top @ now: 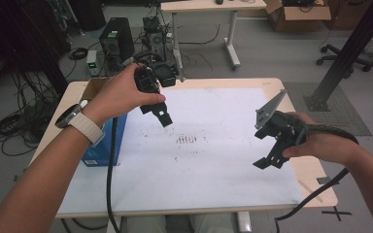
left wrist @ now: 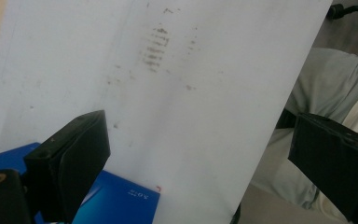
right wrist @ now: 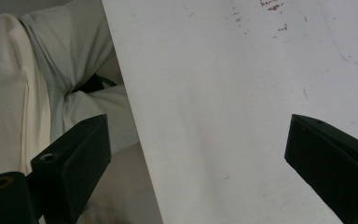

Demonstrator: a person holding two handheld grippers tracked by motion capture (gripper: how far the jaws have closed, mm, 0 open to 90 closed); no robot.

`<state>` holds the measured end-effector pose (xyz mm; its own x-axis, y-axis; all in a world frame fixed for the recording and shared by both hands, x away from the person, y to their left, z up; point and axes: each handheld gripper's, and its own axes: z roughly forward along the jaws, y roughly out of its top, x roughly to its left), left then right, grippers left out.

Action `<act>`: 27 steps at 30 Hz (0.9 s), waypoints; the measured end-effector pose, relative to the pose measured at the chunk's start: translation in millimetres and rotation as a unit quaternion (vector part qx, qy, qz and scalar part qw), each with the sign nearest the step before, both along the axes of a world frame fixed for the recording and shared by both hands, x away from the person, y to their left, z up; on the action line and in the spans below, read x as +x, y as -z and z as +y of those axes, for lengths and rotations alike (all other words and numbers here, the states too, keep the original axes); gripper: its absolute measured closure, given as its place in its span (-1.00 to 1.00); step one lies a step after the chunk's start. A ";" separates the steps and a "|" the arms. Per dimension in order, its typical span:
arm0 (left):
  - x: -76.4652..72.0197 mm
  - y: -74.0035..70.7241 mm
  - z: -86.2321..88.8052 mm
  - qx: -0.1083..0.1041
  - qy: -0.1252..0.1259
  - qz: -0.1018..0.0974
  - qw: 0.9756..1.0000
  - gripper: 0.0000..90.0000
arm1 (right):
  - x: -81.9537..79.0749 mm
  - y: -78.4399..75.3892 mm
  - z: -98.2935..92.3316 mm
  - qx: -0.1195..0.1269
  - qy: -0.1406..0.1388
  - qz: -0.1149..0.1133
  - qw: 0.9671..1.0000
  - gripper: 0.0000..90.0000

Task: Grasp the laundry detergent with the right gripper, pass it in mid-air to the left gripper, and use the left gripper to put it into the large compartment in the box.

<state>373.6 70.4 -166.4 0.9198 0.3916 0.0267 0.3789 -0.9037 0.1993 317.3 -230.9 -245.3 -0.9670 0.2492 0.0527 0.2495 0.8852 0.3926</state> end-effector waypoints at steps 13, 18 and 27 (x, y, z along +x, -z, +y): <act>1.2 5.8 -10.3 0.006 0.037 0.002 0.999 -0.88 | 2.1 -0.6 1.2 -0.002 -0.001 0.001 1.000 -0.85; 0.9 7.0 -8.9 0.010 0.035 -0.001 0.999 -0.88 | 2.5 -2.3 1.7 -0.003 0.002 0.000 1.000 -0.85; -0.3 6.3 -8.1 0.013 0.032 0.000 0.999 -0.88 | 1.1 -3.9 3.3 -0.005 0.000 -0.002 1.000 -0.85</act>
<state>373.3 62.3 -172.7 0.9432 0.3302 0.0367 0.3192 -0.9312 0.1760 318.4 -227.7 -241.4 -0.9674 0.2488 0.0470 0.2474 0.8894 0.3843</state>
